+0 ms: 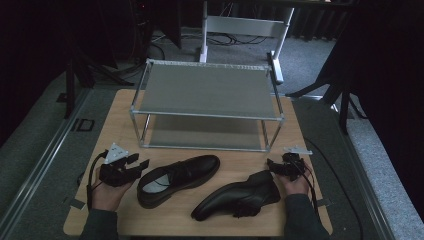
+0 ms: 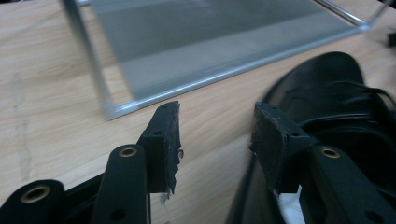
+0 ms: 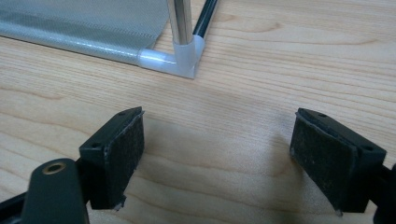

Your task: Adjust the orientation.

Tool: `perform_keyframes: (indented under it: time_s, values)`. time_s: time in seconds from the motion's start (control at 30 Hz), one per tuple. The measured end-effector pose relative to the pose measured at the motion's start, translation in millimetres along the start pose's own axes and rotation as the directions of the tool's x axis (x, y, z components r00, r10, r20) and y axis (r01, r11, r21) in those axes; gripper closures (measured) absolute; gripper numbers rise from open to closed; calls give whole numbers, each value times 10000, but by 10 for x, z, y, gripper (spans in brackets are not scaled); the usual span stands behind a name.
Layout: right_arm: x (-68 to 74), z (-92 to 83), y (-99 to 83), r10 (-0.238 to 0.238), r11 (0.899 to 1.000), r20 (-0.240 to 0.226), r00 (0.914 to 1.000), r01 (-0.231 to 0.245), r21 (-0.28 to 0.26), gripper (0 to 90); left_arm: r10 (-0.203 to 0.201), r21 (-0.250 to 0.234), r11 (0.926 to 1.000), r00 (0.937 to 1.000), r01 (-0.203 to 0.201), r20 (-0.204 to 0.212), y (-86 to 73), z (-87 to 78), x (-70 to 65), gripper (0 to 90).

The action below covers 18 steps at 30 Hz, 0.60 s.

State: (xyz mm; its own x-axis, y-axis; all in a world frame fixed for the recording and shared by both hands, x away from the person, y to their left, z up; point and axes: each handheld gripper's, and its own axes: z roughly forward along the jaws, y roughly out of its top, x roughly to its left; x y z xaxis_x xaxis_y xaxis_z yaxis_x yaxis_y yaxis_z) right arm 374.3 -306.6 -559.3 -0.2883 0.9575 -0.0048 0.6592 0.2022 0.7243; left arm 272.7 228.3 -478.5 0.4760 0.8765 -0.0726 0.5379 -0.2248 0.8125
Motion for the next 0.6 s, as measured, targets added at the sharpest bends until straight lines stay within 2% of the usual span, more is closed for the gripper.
perform_keyframes:
  time_s: [0.2, 0.37, 0.43, 0.6]
  values:
    - [0, 0, 0, 1, 10000, 0, 10000, -1, 0, 173, 462, 315, 9984, 9979, -477, 461, 46, 41, -96, 564]
    - [0, 0, 0, 1, 10000, 1, 10000, -1, 0, 173, 866, 582, 9940, 9915, -925, 973, 69, 93, -164, 593]
    - [0, 0, 0, 0, 10000, 0, 10000, 0, 0, 174, 1049, 641, 9917, 9892, -1118, 1020, 68, 105, -190, 595]
    - [0, 0, 0, 0, 10000, 0, 10000, 0, 0, 173, 1214, 898, 9872, 9860, -1320, 1141, 61, 141, -218, 610]
